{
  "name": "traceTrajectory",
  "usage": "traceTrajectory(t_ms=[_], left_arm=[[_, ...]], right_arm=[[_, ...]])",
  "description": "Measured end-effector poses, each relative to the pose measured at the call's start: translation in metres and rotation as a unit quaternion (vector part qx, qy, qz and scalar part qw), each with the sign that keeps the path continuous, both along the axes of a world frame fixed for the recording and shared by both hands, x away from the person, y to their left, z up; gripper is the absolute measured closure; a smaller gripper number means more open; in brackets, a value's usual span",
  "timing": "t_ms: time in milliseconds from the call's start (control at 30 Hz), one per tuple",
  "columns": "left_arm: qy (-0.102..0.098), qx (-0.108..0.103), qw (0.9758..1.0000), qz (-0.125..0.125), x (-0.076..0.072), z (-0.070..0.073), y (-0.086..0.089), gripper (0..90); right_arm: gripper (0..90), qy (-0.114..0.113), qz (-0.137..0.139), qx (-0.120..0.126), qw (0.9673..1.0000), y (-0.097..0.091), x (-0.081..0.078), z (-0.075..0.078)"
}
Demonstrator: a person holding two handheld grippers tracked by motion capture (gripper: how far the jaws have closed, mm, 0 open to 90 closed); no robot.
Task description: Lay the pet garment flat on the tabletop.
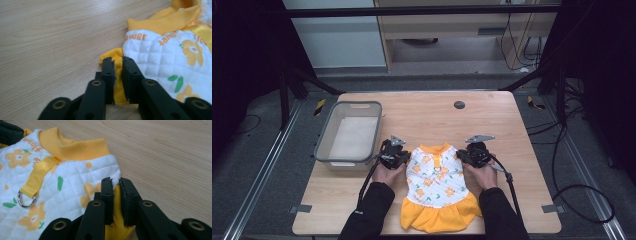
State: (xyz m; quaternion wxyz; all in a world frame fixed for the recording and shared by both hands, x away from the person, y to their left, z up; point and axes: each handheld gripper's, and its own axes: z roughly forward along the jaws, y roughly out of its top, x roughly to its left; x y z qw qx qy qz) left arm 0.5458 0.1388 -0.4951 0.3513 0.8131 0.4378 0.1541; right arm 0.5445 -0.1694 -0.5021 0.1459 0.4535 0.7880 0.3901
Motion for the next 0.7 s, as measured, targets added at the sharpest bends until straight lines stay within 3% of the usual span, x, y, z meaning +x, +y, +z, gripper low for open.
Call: traceTrajectory(t_ms=[67, 167, 267, 400, 467, 567, 633, 700], left_arm=[[0.002, 0.000, 1.0000, 0.000, -0.001, 0.001, 0.001, 86.9], [-0.019, -0.010, 0.9998, -0.002, -0.006, 0.010, 0.003, 87.8], [-0.054, -0.044, 0.9975, -0.002, -0.012, 0.029, 0.009, 88.0], [-0.096, -0.048, 0.9941, -0.012, -0.015, 0.059, 0.008, 88.0], [-0.119, -0.040, 0.9921, -0.010, -0.012, 0.074, 0.006, 88.0], [-0.147, -0.033, 0.9885, 0.004, -0.003, 0.091, 0.002, 87.6], [-0.154, -0.027, 0.9874, 0.025, 0.007, 0.095, 0.000, 83.9], [-0.149, -0.021, 0.9873, 0.050, 0.017, 0.095, 0.000, 64.5]], right_arm=[[83.1, -0.003, 0.002, -0.002, 1.0000, 0.000, -0.001, 0.001], [83.6, -0.020, 0.009, 0.003, 0.9997, -0.001, -0.006, 0.009], [83.8, -0.048, 0.015, 0.032, 0.9982, -0.005, -0.013, 0.026], [83.8, -0.100, 0.020, 0.056, 0.9932, -0.008, -0.018, 0.053], [83.7, -0.124, 0.018, 0.060, 0.9904, -0.006, -0.016, 0.065], [83.1, -0.160, 0.000, 0.050, 0.9858, -0.001, -0.007, 0.077], [80.2, -0.175, -0.022, 0.040, 0.9835, 0.004, 0.001, 0.078], [66.5, -0.178, -0.040, 0.008, 0.9832, 0.008, 0.011, 0.076]])
